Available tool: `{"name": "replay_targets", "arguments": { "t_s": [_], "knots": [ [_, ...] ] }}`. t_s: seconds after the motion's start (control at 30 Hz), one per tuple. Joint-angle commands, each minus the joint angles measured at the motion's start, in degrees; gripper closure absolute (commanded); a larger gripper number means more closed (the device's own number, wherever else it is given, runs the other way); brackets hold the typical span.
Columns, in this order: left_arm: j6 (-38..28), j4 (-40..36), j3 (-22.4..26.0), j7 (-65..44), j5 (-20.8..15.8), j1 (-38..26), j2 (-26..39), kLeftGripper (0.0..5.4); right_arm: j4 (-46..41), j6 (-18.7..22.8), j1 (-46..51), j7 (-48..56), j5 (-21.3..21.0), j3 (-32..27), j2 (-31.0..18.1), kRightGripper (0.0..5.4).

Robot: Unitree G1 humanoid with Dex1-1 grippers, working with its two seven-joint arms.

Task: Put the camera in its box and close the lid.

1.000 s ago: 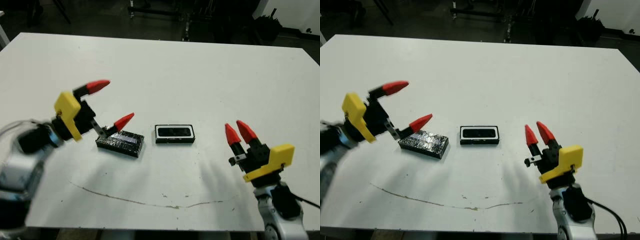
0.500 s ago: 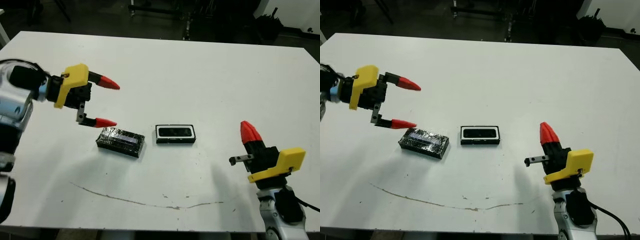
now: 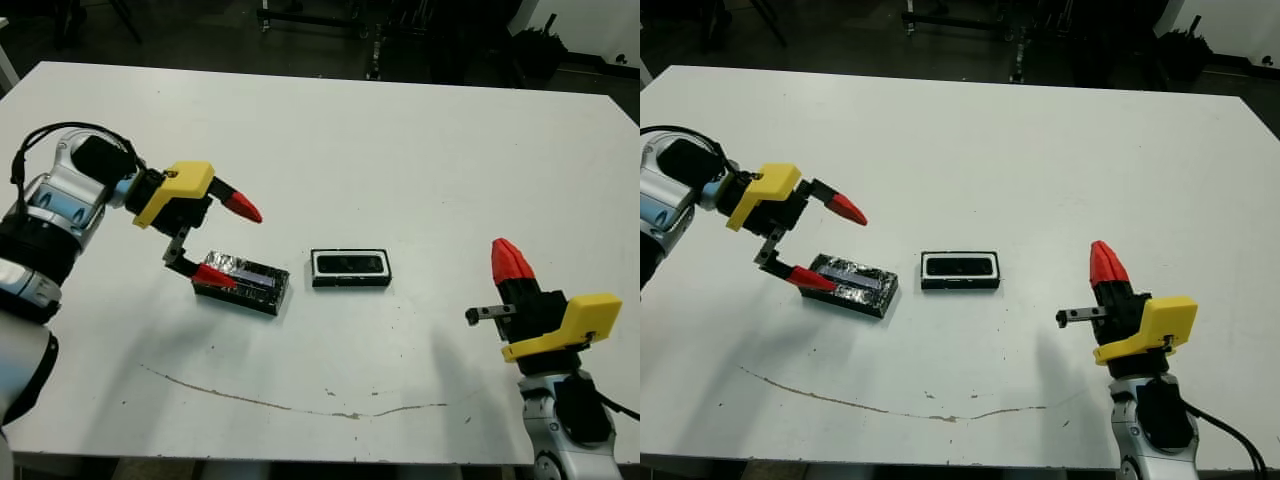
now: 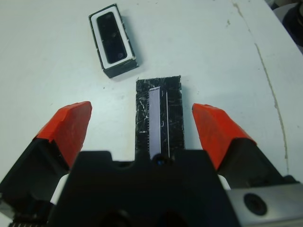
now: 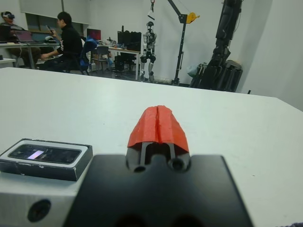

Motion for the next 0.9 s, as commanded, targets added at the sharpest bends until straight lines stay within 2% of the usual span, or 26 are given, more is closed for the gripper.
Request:
{"name": "replay_targets", "arguments": {
  "t_s": [0.03,0.2,0.4,0.63,0.77,0.9],
  "knots": [
    [0.82,1.64,-2.71,-0.17,-0.19,-1.20,-0.43,0.00,0.00,0.52,-0.02,-0.42,-0.17,-0.64,-0.93,5.39],
    [0.39,3.96,-3.50,-0.17,2.62,-1.26,-1.45,0.00,-0.07,0.75,0.17,-0.40,0.09,-0.62,-0.98,5.39],
    [-1.37,3.84,-1.26,-0.17,7.84,-0.04,-2.21,0.00,-0.23,0.68,0.27,-0.38,-0.08,-0.48,-1.11,5.39],
    [-4.09,6.21,0.74,-0.17,10.33,1.10,-3.64,0.00,-0.48,0.85,0.43,-0.49,-0.47,-0.39,-1.46,5.39],
    [-5.84,7.97,1.92,-0.05,14.30,0.84,-4.38,0.00,-0.88,1.37,0.54,-0.89,-0.58,-0.25,-1.33,5.39],
    [-7.35,9.90,3.52,0.16,16.14,1.11,-4.98,0.00,-0.76,1.14,0.66,-0.56,-0.32,-0.13,-1.37,5.39]
  ]
}}
